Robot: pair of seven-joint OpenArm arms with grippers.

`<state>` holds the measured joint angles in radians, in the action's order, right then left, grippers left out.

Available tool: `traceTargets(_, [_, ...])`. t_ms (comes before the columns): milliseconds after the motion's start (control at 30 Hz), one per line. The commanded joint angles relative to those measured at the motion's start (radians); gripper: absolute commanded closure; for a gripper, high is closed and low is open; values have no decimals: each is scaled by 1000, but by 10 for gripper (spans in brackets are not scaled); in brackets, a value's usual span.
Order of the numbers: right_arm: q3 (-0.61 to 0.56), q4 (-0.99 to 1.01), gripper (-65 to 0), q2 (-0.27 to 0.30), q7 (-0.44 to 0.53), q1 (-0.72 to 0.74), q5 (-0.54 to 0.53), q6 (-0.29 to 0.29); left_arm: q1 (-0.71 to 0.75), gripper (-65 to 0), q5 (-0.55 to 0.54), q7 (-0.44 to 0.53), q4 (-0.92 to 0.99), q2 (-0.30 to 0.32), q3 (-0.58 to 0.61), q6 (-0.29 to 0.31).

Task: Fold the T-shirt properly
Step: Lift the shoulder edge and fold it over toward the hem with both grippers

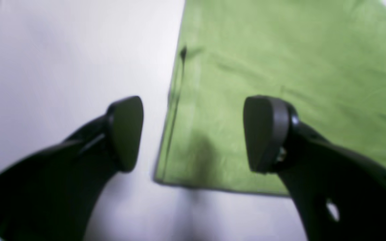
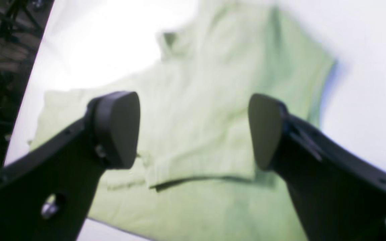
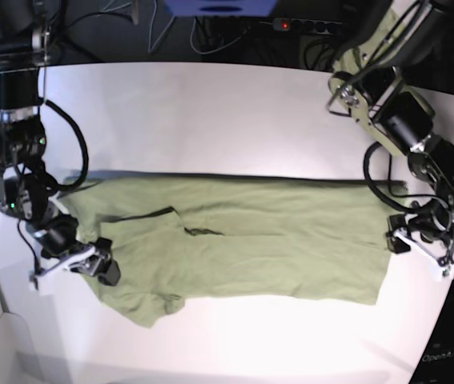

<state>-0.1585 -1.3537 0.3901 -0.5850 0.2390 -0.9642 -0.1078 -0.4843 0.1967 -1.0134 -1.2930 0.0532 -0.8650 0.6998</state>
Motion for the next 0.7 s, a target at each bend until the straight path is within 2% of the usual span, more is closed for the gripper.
traceTargets(0, [-6, 3, -490, 17, 18, 49, -11, -10, -43, -446, -13, 21, -9, 15, 8, -2])
traceTargets(200, [-10, 144, -483, 22, 26, 105, -12, -10, -81, -441, -4, 20, 36, 9, 11, -2])
traceTargets(267, [-10, 148, -435, 19, 30, 72, -12, -10, -70, -439, -10, 20, 56, 7, 11, -2])
traceTargets(300, [-10, 147, -376, 7, 52, 47, -12, -11, -60, -428, -12, 20, 71, 7, 11, -2])
traceTargets(333, [-13, 145, -299, -6, 76, 27, -12, -11, -55, -399, -12, 24, 91, 6, 11, -2])
traceTargets(433, [-16, 145, -45, -24, 112, -13, -12, -11, -52, -245, -3, 69, 154, -13, 11, -2])
traceTargets(467, [-16, 145, 0, -29, 113, -25, -12, -11, -49, -177, -1, 77, 171, -13, 11, -2])
traceTargets(533, [-16, 145, -10, -41, 115, -40, -12, -11, -34, -56, -1, 81, 207, -13, 11, -2])
traceTargets(567, [-16, 147, -13, -43, 116, -46, -12, -11, -32, -17, -1, 83, 224, -11, 11, -2])
traceTargets(667, [-16, 147, -12, -43, 116, -56, -12, -11, -32, -29, -1, 101, 264, -8, 11, -2])
